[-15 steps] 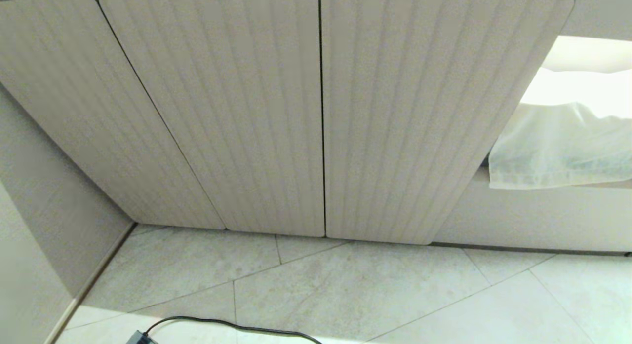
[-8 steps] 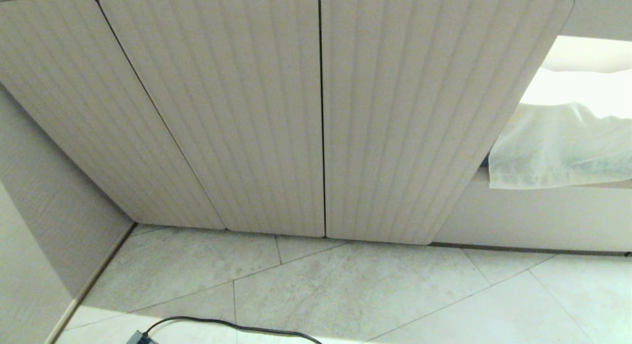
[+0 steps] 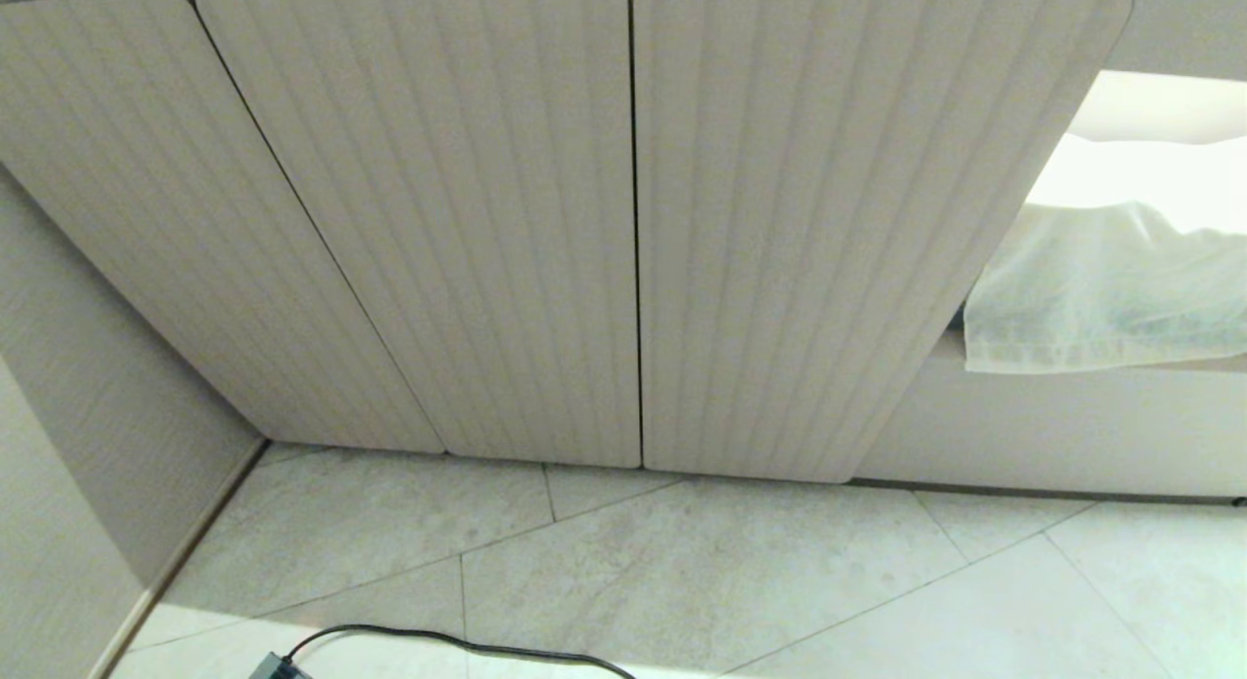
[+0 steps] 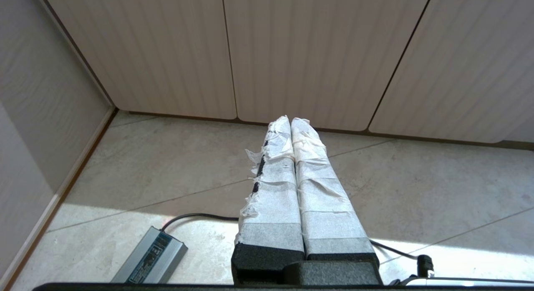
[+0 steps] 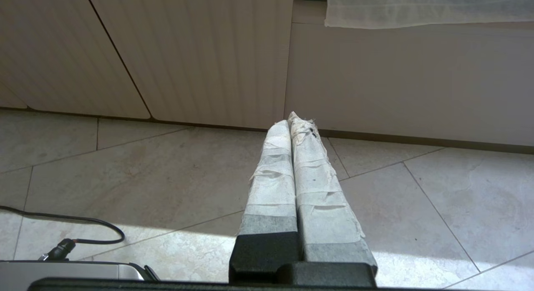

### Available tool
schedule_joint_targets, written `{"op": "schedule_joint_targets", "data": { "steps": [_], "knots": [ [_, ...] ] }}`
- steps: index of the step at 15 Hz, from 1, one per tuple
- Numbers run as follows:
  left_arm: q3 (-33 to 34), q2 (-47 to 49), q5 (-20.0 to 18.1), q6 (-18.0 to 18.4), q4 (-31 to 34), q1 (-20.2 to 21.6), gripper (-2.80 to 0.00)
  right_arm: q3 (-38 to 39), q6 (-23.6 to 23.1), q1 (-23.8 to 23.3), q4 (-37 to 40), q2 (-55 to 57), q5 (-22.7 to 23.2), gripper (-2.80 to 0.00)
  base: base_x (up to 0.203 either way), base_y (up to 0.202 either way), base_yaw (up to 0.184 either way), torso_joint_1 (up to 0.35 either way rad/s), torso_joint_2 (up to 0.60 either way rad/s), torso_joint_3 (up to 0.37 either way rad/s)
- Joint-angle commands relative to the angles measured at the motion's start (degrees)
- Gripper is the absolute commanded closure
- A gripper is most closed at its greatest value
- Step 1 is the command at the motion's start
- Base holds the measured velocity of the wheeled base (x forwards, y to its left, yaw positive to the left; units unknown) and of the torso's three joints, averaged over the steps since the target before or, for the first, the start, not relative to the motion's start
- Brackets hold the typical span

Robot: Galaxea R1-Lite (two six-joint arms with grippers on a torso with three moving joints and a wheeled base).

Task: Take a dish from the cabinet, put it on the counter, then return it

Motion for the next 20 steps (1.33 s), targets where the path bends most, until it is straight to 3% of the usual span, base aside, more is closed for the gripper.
{"op": "schedule_joint_targets", "data": {
  "steps": [1,5,8,20],
  "knots": [
    [0.0,0.0,0.0,0.0,0.0,0.0,0.00,0.0,0.1,0.1,0.0,0.0,0.0,0.00,0.000,0.000,0.000,0.000,0.00,0.000],
    [0.0,0.0,0.0,0.0,0.0,0.0,0.00,0.0,0.4,0.0,0.2,0.0,-1.1,0.00,0.000,0.000,0.000,0.000,0.00,0.000],
    [0.0,0.0,0.0,0.0,0.0,0.0,0.00,0.0,3.3,0.1,0.1,0.0,-1.6,0.00,0.000,0.000,0.000,0.000,0.00,0.000],
    [0.0,0.0,0.0,0.0,0.0,0.0,0.00,0.0,4.0,0.0,0.0,0.0,-1.7,0.00,0.000,0.000,0.000,0.000,0.00,0.000]
  ]
}}
